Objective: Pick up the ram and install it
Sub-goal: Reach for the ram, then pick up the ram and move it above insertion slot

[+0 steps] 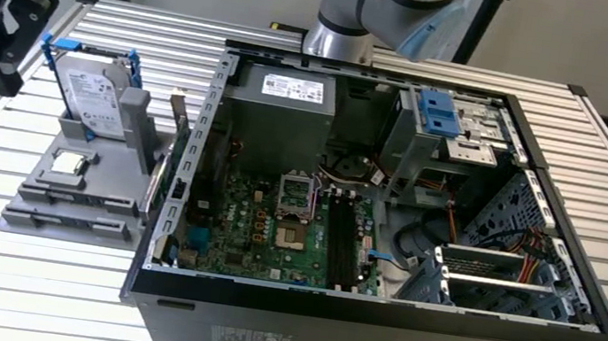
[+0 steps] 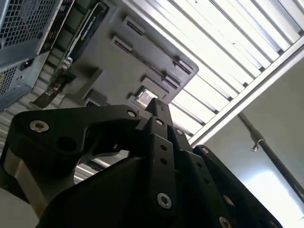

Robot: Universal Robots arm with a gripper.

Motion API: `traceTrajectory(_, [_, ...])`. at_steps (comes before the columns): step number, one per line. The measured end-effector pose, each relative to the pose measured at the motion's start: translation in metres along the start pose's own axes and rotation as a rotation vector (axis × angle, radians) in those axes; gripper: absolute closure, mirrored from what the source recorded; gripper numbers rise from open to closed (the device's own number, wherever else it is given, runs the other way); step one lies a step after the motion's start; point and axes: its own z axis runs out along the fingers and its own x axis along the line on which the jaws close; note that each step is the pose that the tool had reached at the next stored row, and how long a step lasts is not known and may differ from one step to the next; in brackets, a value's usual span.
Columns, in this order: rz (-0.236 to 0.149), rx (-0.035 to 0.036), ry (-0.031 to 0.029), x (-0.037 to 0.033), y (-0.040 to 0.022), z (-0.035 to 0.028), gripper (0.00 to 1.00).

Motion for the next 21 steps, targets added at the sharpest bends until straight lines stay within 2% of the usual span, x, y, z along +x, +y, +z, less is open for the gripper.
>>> traceTrajectory(3, [-0.029, -0.0002, 0.0015, 0.0, 0.0, 0.0, 1.0])
traceTrajectory(8, [-0.099, -0.0012, 0.0049, 0.0, 0.0, 0.0, 1.0])
traceTrajectory(21, [-0.334, -0.0047, 0.0162, 0.0, 0.0, 0.0, 1.0])
